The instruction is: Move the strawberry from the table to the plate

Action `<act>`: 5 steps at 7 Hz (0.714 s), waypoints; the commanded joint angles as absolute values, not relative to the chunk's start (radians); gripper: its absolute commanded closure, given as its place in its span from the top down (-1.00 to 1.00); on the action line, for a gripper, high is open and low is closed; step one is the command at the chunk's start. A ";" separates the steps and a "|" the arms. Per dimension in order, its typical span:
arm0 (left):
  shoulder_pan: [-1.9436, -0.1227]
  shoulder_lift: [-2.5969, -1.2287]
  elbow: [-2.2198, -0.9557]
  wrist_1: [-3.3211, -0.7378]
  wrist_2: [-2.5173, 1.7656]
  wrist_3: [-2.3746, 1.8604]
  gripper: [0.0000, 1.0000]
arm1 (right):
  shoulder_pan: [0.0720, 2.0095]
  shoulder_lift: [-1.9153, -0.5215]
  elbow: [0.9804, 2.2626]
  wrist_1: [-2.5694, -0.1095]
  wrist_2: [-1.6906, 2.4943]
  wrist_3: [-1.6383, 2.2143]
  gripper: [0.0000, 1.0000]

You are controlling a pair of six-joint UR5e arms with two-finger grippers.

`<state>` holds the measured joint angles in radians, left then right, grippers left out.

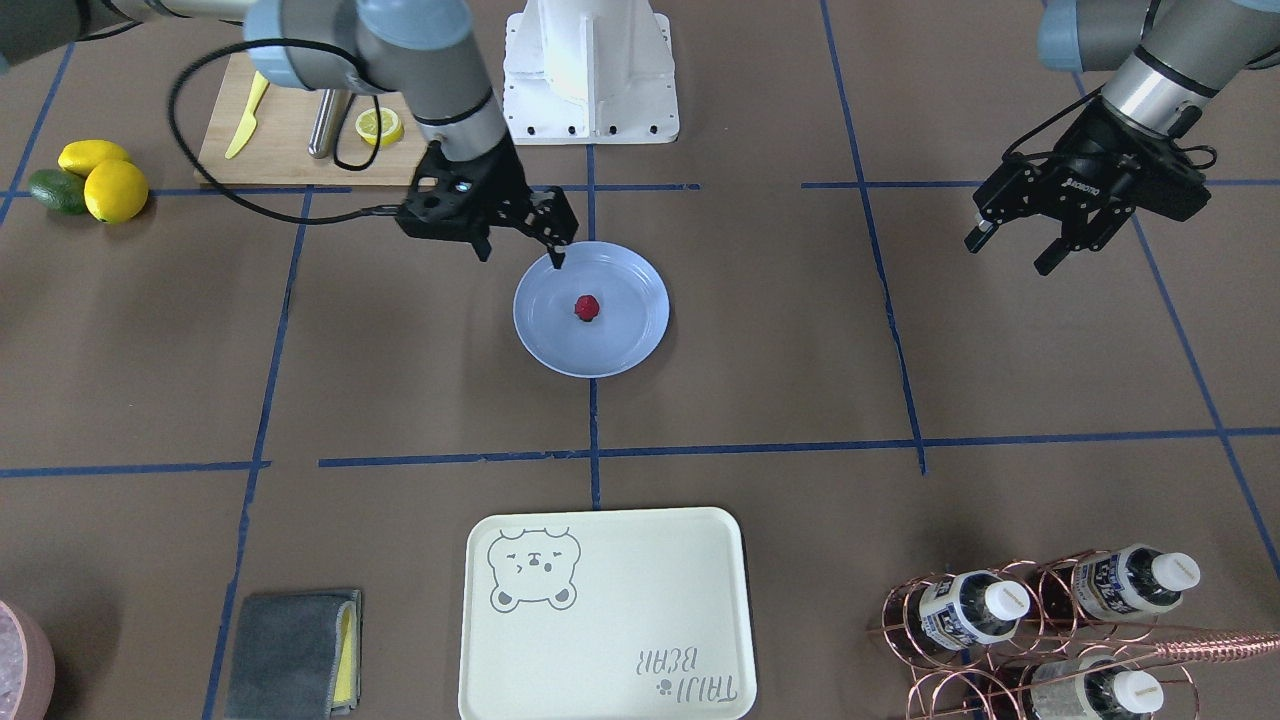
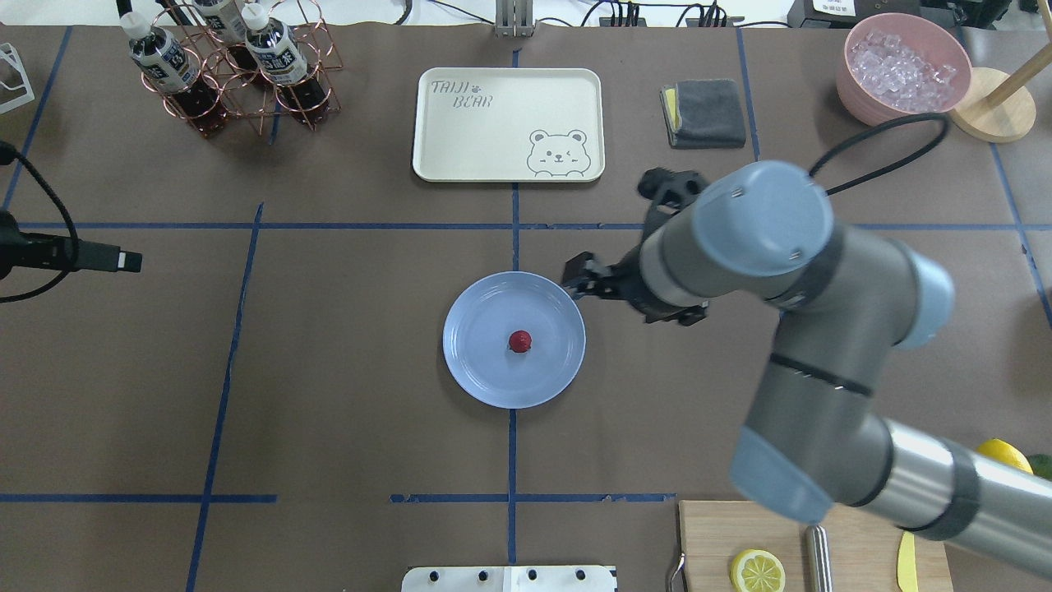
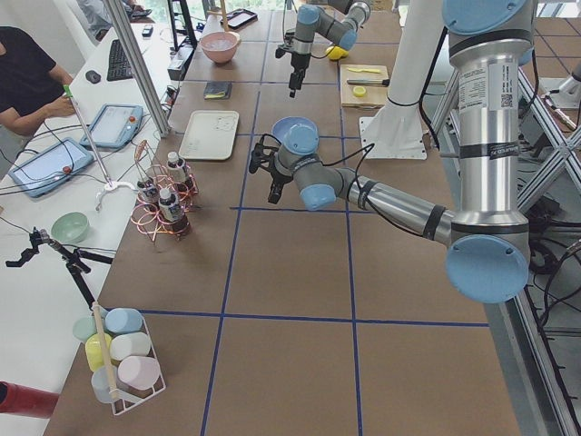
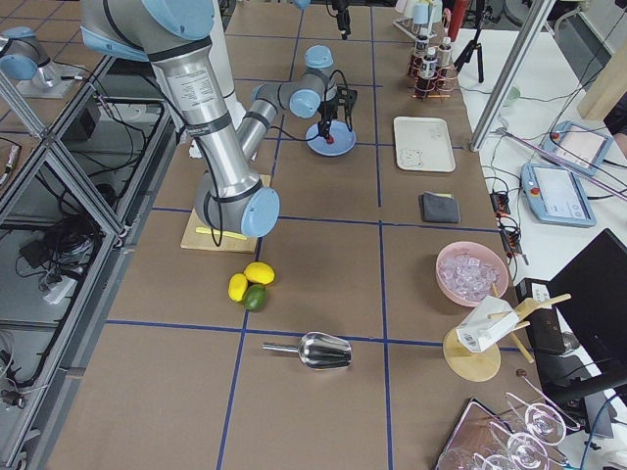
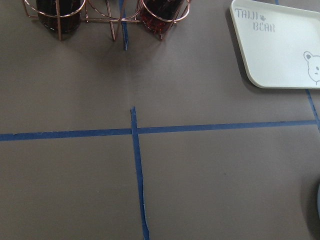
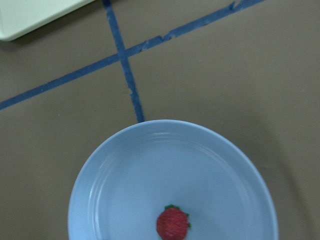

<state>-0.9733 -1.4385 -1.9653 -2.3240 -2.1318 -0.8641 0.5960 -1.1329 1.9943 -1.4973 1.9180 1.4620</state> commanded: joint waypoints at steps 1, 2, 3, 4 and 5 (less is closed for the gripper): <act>-1.041 -1.332 -1.951 -2.322 -2.140 -0.569 0.99 | 0.884 -1.354 2.083 -1.505 2.177 1.135 1.00; -1.149 -1.306 -1.900 -2.316 -2.144 -0.372 0.99 | 1.034 -1.462 2.069 -1.506 2.254 0.892 1.00; -1.252 -1.302 -1.831 -2.310 -2.205 -0.213 0.99 | 1.175 -1.555 2.037 -1.509 2.307 0.660 1.00; -1.372 -1.310 -1.762 -2.246 -2.373 -0.137 0.99 | 1.307 -1.633 1.976 -1.512 2.362 0.424 1.00; -1.420 -1.305 -1.775 -2.152 -2.440 -0.089 0.99 | 1.404 -1.684 1.892 -1.514 2.365 0.205 1.00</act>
<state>-1.3280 -1.3085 -1.7971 -2.2453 -2.3273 -0.1785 1.2629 -1.6032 1.9806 -1.5114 2.3340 0.4881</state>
